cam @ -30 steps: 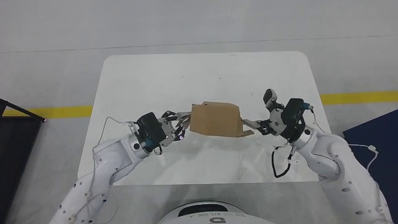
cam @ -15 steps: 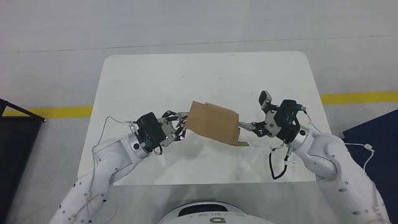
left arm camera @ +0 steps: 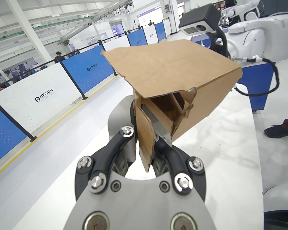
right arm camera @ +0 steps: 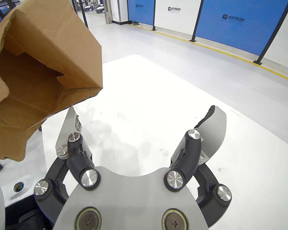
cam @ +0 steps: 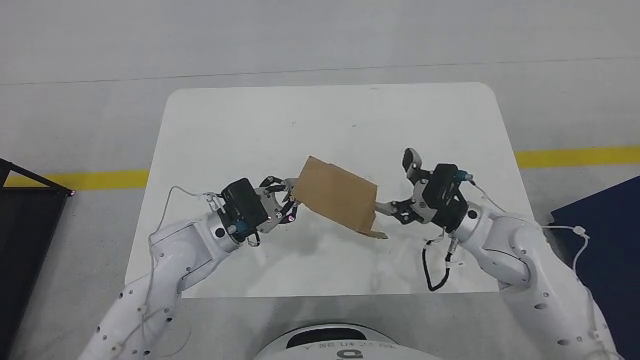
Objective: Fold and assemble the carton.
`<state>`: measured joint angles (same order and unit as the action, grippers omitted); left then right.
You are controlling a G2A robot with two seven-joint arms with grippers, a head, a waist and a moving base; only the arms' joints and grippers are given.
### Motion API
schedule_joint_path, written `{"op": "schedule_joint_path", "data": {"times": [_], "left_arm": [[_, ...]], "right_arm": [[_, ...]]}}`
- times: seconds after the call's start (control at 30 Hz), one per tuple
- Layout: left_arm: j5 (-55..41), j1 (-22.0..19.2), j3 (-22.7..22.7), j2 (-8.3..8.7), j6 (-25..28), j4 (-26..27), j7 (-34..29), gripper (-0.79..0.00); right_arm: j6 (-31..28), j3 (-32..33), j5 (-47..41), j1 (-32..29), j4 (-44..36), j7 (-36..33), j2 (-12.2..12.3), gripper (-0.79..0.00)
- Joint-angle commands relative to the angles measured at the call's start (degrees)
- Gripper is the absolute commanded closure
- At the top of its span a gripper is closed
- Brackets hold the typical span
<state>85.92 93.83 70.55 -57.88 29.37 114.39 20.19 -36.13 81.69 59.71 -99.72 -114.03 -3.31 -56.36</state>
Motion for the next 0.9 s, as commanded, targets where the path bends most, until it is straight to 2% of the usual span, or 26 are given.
{"op": "schedule_joint_path", "data": {"times": [0.0,0.33,0.87], "left_arm": [[-0.09,-0.08,0.02,-0.02,0.09,-0.03,0.12,0.000],[-0.81,-0.52,-0.41,-0.16,0.66,-0.14,0.05,0.000],[1.57,-0.27,-0.39,-0.27,-1.38,0.51,-1.67,0.000]], "right_arm": [[-0.01,-0.39,0.25,0.17,-0.02,-0.26,-0.04,-0.785],[0.76,-2.59,1.03,1.41,-0.31,-0.81,-0.37,-0.785],[0.93,-4.81,2.01,2.23,-1.21,-2.05,-0.66,-0.785]]}}
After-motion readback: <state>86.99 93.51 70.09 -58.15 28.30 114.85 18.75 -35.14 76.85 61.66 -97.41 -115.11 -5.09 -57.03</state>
